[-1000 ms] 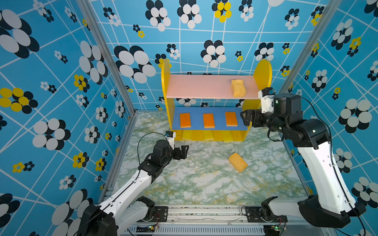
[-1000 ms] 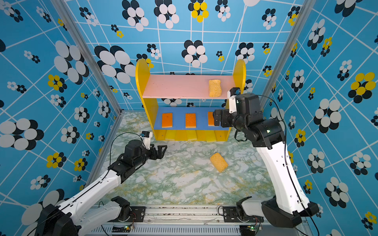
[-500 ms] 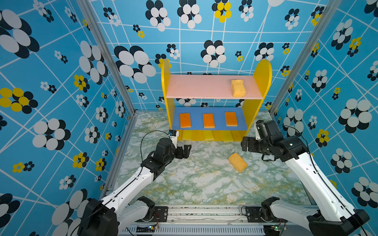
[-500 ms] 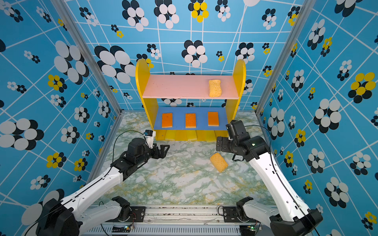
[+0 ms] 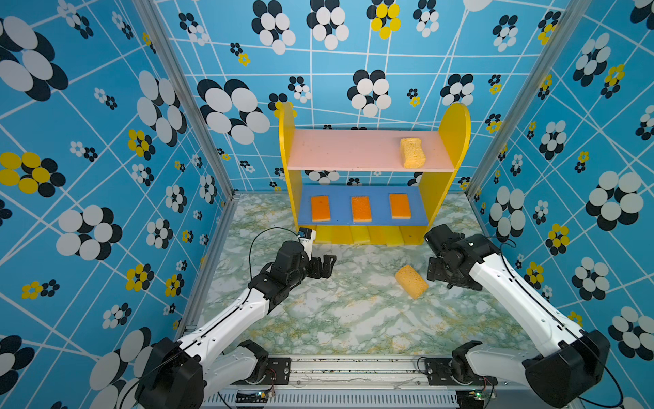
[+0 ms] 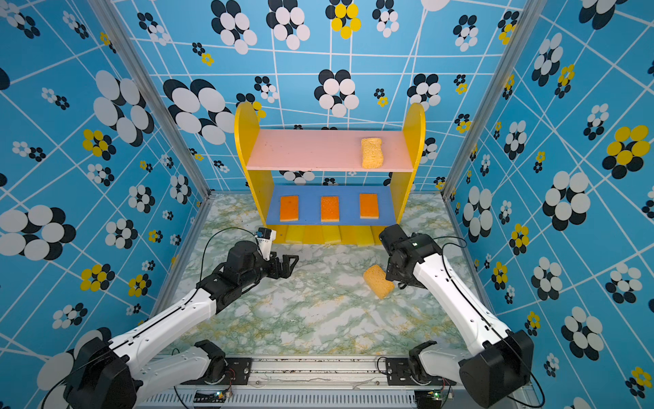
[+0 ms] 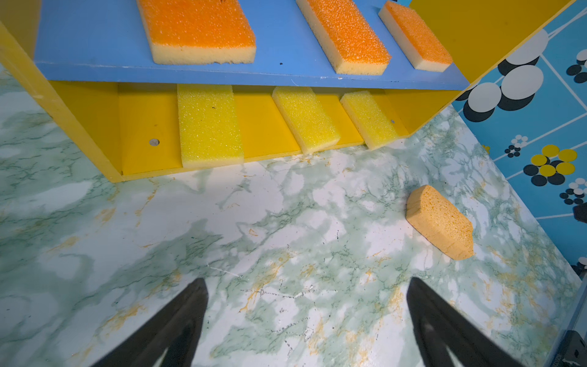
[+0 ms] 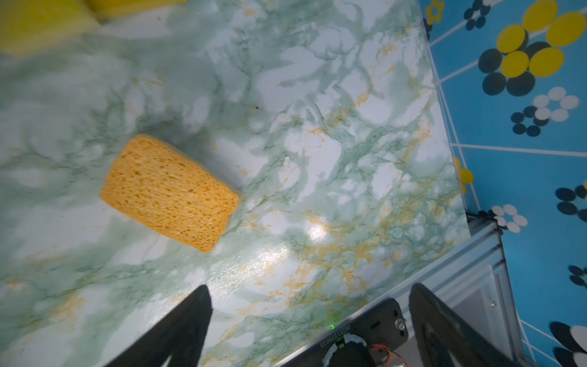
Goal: Arrange cleaning sponges on a shelf
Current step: Move the cleaning sponge to the center of the table.
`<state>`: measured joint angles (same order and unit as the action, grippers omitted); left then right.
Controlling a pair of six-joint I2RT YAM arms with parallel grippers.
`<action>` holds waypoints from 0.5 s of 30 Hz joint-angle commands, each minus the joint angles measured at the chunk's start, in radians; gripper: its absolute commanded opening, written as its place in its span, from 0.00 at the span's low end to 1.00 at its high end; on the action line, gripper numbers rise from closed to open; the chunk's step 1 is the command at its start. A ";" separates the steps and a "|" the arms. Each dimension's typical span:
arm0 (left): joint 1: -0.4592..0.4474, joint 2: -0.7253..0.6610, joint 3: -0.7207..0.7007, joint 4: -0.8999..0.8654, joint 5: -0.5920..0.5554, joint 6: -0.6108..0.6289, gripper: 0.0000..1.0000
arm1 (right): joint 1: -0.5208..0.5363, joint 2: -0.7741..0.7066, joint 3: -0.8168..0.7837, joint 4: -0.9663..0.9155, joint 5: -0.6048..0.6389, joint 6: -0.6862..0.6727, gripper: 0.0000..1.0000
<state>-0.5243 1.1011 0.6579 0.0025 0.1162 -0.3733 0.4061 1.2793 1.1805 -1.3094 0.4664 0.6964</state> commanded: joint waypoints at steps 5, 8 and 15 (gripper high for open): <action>-0.014 0.032 0.027 0.004 0.017 -0.011 0.99 | 0.005 0.071 -0.034 -0.012 0.034 0.017 0.99; -0.022 0.043 0.020 0.023 0.025 -0.022 0.99 | 0.005 0.123 -0.070 0.037 0.010 0.004 0.99; -0.048 0.033 -0.006 0.039 0.004 -0.035 0.99 | -0.010 0.238 -0.116 0.130 0.033 -0.026 0.99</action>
<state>-0.5636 1.1408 0.6579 0.0082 0.1234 -0.3973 0.4046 1.4906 1.0687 -1.2186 0.4744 0.6865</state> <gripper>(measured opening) 0.990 0.992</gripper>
